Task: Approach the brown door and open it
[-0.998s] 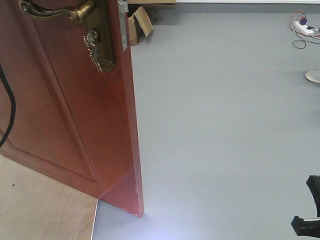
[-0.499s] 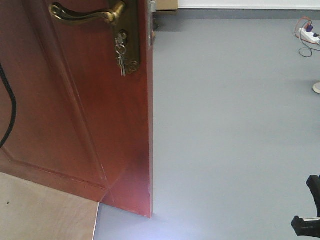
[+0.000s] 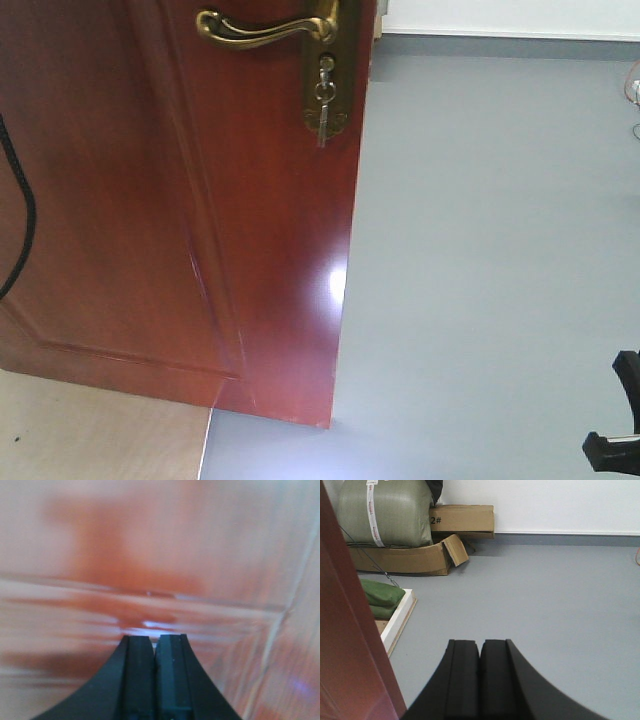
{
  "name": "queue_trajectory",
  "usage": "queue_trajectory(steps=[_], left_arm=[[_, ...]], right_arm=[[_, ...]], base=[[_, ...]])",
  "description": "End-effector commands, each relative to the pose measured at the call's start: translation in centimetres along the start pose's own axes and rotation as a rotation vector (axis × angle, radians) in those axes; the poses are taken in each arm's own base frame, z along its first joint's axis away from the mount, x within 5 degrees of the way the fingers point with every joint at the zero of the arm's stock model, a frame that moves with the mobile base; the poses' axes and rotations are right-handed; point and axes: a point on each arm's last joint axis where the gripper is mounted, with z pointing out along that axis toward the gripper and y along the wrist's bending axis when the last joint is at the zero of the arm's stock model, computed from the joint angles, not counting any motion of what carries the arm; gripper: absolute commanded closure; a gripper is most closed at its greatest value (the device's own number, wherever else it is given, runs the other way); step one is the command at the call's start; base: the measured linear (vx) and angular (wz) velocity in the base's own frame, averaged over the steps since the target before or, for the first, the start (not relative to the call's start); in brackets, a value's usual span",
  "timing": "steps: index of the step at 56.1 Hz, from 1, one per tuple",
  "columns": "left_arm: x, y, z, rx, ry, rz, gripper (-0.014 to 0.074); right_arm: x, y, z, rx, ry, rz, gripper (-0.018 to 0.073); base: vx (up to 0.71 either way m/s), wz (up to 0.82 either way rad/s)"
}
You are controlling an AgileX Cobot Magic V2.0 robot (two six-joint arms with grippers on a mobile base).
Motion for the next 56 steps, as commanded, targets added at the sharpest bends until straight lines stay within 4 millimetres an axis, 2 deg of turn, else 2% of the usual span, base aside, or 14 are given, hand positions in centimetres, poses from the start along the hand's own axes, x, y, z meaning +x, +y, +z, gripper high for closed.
queue_trajectory(steps=[1,22,56], left_arm=[[-2.10,-1.11,-0.72,0.044,-0.073,-0.017,0.0575],[-1.20,-0.55,0.08,0.034,-0.047,-0.027,0.0575],[-1.23,-0.57,0.06,0.034,-0.048,-0.027,0.0575]], right_arm=[[-0.58,-0.05,-0.01,0.006,-0.077,-0.010,0.0559],[-0.58,-0.05,-0.01,0.006,-0.077,-0.010,0.0559],[-0.58,-0.05,-0.01,0.006,-0.077,-0.010,0.0559]], base=[[0.14,0.08],[0.04,0.04],[0.00,0.00]])
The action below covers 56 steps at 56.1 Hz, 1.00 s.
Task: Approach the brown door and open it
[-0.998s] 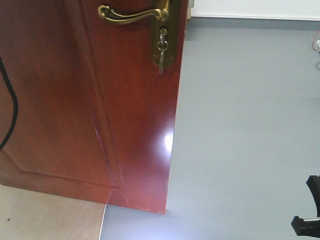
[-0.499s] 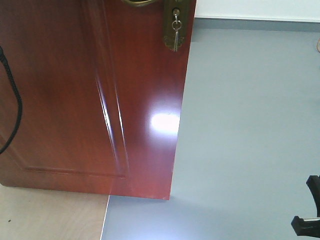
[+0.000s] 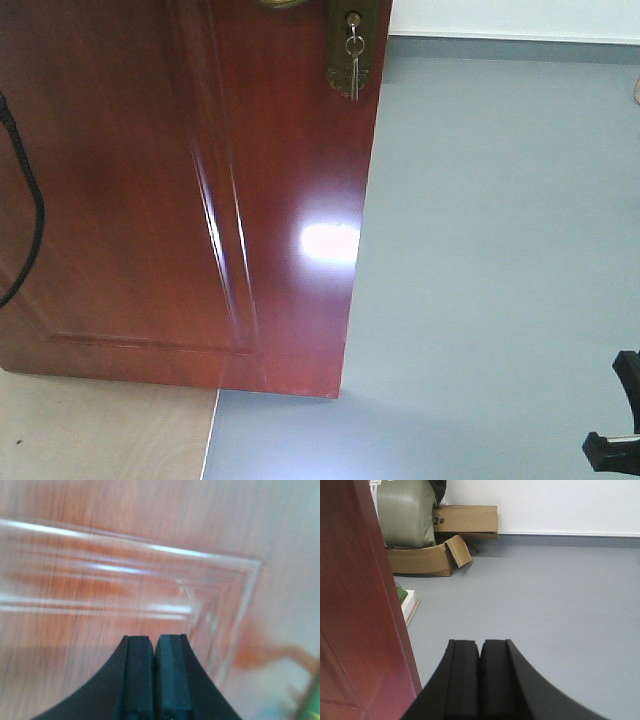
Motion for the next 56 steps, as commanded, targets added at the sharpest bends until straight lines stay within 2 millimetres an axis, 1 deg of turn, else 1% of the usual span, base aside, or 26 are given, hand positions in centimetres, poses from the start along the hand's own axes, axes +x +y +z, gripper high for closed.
queue_trajectory(steps=[1,13,16,21,22,23,24,35,41,46,56], left_arm=[[-2.3,-1.2,-0.9,0.047,-0.079,-0.014,0.0575],[-1.7,-0.8,-0.3,0.038,-0.061,-0.024,0.0575],[-1.8,-0.7,-0.3,0.027,-0.073,0.008,0.0575],[-2.5,-0.4,-0.5,-0.006,-0.140,0.066,0.0575],[-2.6,-0.4,-0.5,-0.015,-0.153,0.100,0.0575],[-2.8,-0.3,-0.6,-0.025,-0.173,0.091,0.0575],[-3.0,-0.3,-0.6,-0.036,-0.187,0.126,0.0575],[-4.7,0.1,-1.6,-0.169,-0.326,0.192,0.0575],[-5.3,0.1,-2.2,-0.216,-0.347,0.275,0.0575],[-5.6,-0.1,-2.4,-0.216,-0.348,0.330,0.0575],[-5.7,-0.3,-2.6,-0.211,-0.348,0.353,0.0575]], right_arm=[[-0.6,-0.1,0.0,0.006,-0.077,-0.010,0.0559],[-0.6,-0.1,0.0,0.006,-0.077,-0.010,0.0559],[-0.6,-0.1,0.0,0.006,-0.077,-0.010,0.0559],[-0.6,-0.1,0.0,0.006,-0.077,-0.010,0.0559],[-0.6,-0.1,0.0,0.006,-0.077,-0.010,0.0559],[-0.6,-0.1,0.0,0.006,-0.077,-0.010,0.0559],[-0.6,-0.1,0.0,0.006,-0.077,-0.010,0.0559],[-0.6,-0.1,0.0,0.006,-0.077,-0.010,0.0559],[-0.6,-0.1,0.0,0.006,-0.077,-0.010,0.0559],[-0.6,-0.1,0.0,0.006,-0.077,-0.010,0.0559],[-0.6,-0.1,0.0,0.006,-0.077,-0.010,0.0559]], base=[[0.00,0.00],[0.00,0.00],[0.00,0.00],[0.00,0.00],[0.00,0.00],[0.00,0.00],[0.00,0.00],[0.00,0.00],[0.00,0.00],[0.00,0.00],[0.00,0.00]])
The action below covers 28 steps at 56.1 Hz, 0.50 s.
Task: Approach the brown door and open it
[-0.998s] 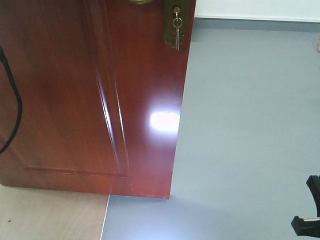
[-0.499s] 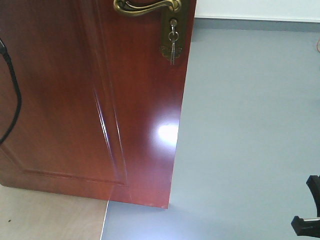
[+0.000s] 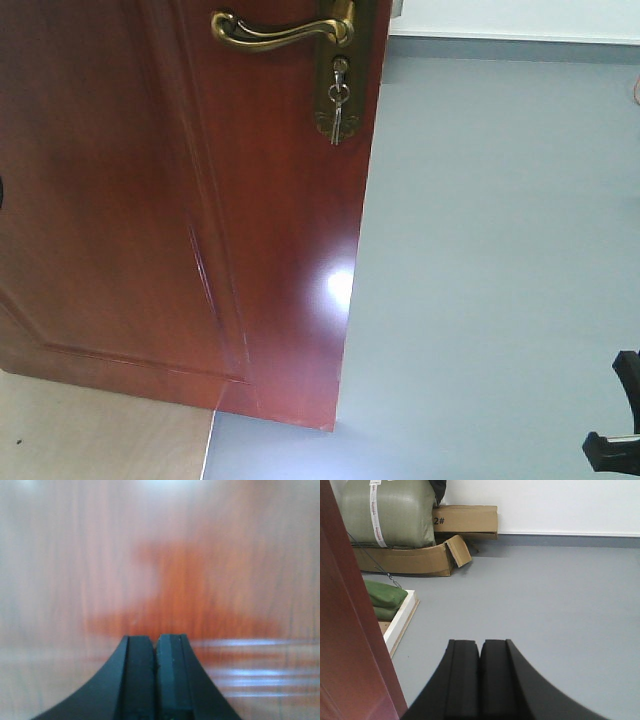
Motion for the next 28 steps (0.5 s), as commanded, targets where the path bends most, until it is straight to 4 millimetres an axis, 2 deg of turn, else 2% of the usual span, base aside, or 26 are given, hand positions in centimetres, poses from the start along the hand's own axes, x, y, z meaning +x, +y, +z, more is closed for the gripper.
queue_trajectory(steps=[1,10,22,28], left_arm=[[-3.3,-0.3,-0.9,0.014,-0.146,-0.002,0.0575],[-3.1,-0.3,-0.8,0.013,-0.130,-0.003,0.0575],[-1.5,-0.1,-0.6,-0.006,0.025,0.009,0.0575],[-1.3,-0.1,-0.9,-0.016,0.086,0.007,0.0575]], right_arm=[[-0.6,-0.1,0.0,0.006,-0.077,-0.010,0.0559],[-0.6,-0.1,0.0,0.006,-0.077,-0.010,0.0559],[-0.6,-0.1,0.0,0.006,-0.077,-0.010,0.0559],[-0.6,-0.1,0.0,0.006,-0.077,-0.010,0.0559]], base=[[0.00,0.00],[0.00,0.00],[0.00,0.00],[0.00,0.00]])
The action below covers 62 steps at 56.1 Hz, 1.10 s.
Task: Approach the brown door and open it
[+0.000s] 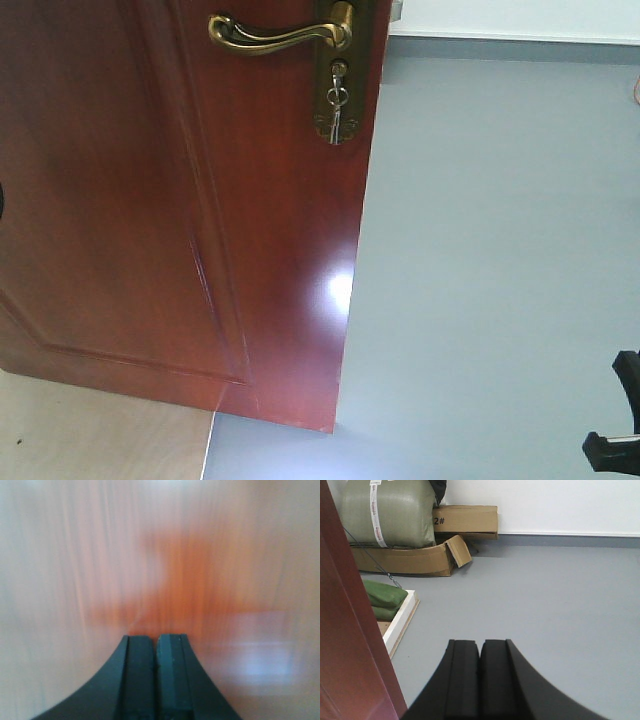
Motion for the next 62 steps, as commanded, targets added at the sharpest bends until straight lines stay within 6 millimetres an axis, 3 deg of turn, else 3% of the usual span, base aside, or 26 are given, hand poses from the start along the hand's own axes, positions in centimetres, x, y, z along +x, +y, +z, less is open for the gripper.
queue_trajectory(steps=[1,8,17,26,49,62], left_arm=[[-2.5,-0.2,-1.3,0.004,-0.068,-0.008,0.0575],[-3.1,-0.1,-2.8,-0.008,-0.021,-0.005,0.0575],[-3.0,-0.2,-6.3,-0.001,-0.074,0.006,0.0575],[0.1,-0.5,-10.0,0.015,-0.102,-0.015,0.0575],[8.8,-0.8,-22.1,0.016,-0.122,-0.021,0.0575],[15.0,-1.0,-26.5,0.014,-0.144,-0.019,0.0575]], right_arm=[[-0.6,-0.1,0.0,0.006,-0.077,-0.010,0.0559],[-0.6,-0.1,0.0,0.006,-0.077,-0.010,0.0559],[-0.6,-0.1,0.0,0.006,-0.077,-0.010,0.0559],[-0.6,-0.1,0.0,0.006,-0.077,-0.010,0.0559],[-0.6,-0.1,0.0,0.006,-0.077,-0.010,0.0559],[-0.6,-0.1,0.0,0.006,-0.077,-0.010,0.0559]], base=[[0.00,0.00],[0.00,0.00],[0.00,0.00],[0.00,0.00],[0.00,0.00],[0.00,0.00]])
